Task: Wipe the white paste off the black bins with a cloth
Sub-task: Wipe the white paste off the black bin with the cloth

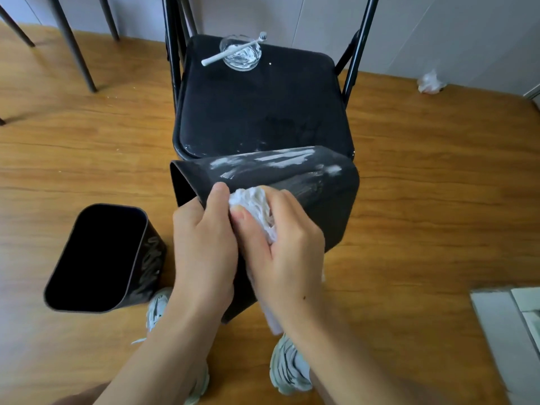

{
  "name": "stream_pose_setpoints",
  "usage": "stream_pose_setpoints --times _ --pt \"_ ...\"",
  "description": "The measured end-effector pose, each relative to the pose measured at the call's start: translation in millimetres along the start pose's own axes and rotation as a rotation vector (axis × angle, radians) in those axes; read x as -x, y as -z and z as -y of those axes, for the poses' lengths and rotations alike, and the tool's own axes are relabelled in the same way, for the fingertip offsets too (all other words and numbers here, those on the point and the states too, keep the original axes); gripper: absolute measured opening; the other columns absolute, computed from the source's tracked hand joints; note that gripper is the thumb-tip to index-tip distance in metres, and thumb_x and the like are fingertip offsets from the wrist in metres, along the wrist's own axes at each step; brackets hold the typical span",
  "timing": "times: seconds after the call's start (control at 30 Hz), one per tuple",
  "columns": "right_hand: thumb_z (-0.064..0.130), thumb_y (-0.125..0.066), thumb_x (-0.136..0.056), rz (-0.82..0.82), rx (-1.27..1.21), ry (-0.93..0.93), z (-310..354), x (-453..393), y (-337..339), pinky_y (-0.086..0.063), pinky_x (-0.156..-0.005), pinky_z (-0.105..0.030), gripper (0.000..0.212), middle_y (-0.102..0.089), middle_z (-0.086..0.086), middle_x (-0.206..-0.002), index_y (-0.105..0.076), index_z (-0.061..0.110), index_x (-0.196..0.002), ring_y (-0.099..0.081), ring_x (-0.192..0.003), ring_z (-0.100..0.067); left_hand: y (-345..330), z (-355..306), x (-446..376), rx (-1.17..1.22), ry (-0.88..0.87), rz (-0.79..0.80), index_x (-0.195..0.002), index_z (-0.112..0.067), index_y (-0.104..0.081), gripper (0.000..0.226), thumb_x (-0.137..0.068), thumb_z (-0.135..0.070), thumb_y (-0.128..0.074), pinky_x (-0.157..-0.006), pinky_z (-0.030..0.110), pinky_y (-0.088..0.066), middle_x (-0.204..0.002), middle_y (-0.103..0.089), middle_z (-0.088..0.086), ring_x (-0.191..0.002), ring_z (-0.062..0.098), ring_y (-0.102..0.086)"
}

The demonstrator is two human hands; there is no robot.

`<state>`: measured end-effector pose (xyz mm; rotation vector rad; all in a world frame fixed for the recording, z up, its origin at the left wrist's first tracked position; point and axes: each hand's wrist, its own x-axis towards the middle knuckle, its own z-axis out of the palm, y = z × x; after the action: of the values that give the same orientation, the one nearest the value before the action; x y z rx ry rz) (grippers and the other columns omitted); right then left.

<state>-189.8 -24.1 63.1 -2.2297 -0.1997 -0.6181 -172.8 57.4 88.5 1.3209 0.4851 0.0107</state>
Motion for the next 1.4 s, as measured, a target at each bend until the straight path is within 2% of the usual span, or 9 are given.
stream_pose_setpoints --times 0.17,0.23,0.33,0.5,0.73,0.87,1.0,1.2,1.4 --pt "0.042 -0.052 -0.093 -0.103 0.192 -0.126 -33 -22 10 -0.028 -0.051 -0.010 0.031 -0.047 0.012 -0.067 -0.057 0.015 -0.078 -0.042 -0.055 0.001 -2 0 1 0.045 0.125 0.008 -0.087 -0.007 -0.068 0.027 -0.097 -0.024 -0.051 -0.088 0.050 -0.056 -0.090 -0.073 0.015 -0.094 0.035 -0.070" --pt "0.041 -0.052 -0.094 -0.105 0.214 -0.187 -37 -19 8 -0.026 -0.050 -0.011 0.028 -0.040 0.016 -0.065 -0.051 0.019 -0.075 -0.038 -0.052 0.000 -2 -2 2 0.015 0.115 -0.008 -0.077 -0.008 -0.062 0.032 -0.098 -0.029 -0.052 -0.083 0.039 -0.059 -0.072 -0.070 0.003 -0.082 0.027 -0.071" --pt "0.036 -0.053 -0.095 -0.001 0.046 -0.022 -15 1 -1 -0.035 -0.052 -0.018 0.030 -0.050 0.008 -0.072 -0.060 0.010 -0.082 -0.046 -0.060 -0.005 3 -9 -2 0.034 0.131 -0.057 -0.071 -0.010 -0.053 0.037 -0.101 -0.030 -0.050 -0.049 0.015 -0.046 -0.047 -0.053 -0.009 -0.049 0.003 -0.056" --pt "0.036 -0.053 -0.097 0.123 0.066 0.200 -4 9 -1 -0.047 -0.053 -0.032 0.035 -0.061 -0.003 -0.079 -0.068 0.004 -0.098 -0.058 -0.068 -0.016 11 -10 -8 0.140 0.193 -0.001 -0.087 -0.005 -0.063 0.032 -0.102 -0.031 -0.049 -0.056 0.027 -0.053 -0.073 -0.065 0.008 -0.067 0.021 -0.066" --pt "0.038 -0.053 -0.095 0.068 0.162 0.083 -11 -5 5 -0.037 -0.055 -0.016 0.031 -0.055 0.005 -0.077 -0.066 0.009 -0.094 -0.046 -0.066 -0.003 10 -3 -1 0.080 0.233 0.037 -0.086 -0.008 -0.070 0.034 -0.101 -0.032 -0.050 -0.074 0.035 -0.059 -0.080 -0.075 0.009 -0.082 0.025 -0.074" --pt "0.039 -0.054 -0.095 0.126 0.084 0.145 -4 2 0 -0.046 -0.056 -0.023 0.033 -0.061 0.003 -0.082 -0.067 0.009 -0.100 -0.056 -0.071 -0.007 16 -5 0 0.051 0.192 0.039 -0.078 -0.007 -0.067 0.039 -0.103 -0.030 -0.046 -0.056 0.026 -0.055 -0.067 -0.071 0.004 -0.067 0.018 -0.072" --pt "0.045 -0.049 -0.092 -0.009 0.208 -0.090 -35 -21 10 -0.033 -0.053 -0.010 0.030 -0.052 0.013 -0.073 -0.060 0.018 -0.085 -0.048 -0.062 -0.003 18 -8 2 -0.065 0.077 -0.039 -0.071 -0.014 -0.061 0.035 -0.100 -0.029 -0.051 -0.054 0.020 -0.047 -0.058 -0.063 -0.006 -0.069 0.013 -0.065" --pt "0.040 -0.050 -0.095 -0.046 0.408 -0.430 -110 -41 36 -0.034 -0.051 -0.024 0.029 -0.046 0.008 -0.066 -0.046 0.019 -0.075 -0.051 -0.063 -0.014 16 -8 9 -0.167 -0.044 -0.022 -0.062 -0.005 -0.043 0.045 -0.102 -0.025 -0.047 -0.044 0.011 -0.039 -0.038 -0.049 -0.016 -0.042 -0.001 -0.053" --pt "0.044 -0.052 -0.090 0.008 0.155 -0.149 -44 -31 17 -0.030 -0.051 -0.011 0.027 -0.044 0.016 -0.064 -0.051 0.022 -0.075 -0.046 -0.057 -0.005 15 -1 3 -0.188 -0.088 0.000 -0.071 -0.010 -0.068 0.040 -0.101 -0.029 -0.049 -0.059 0.023 -0.055 -0.065 -0.070 0.000 -0.072 0.013 -0.070"
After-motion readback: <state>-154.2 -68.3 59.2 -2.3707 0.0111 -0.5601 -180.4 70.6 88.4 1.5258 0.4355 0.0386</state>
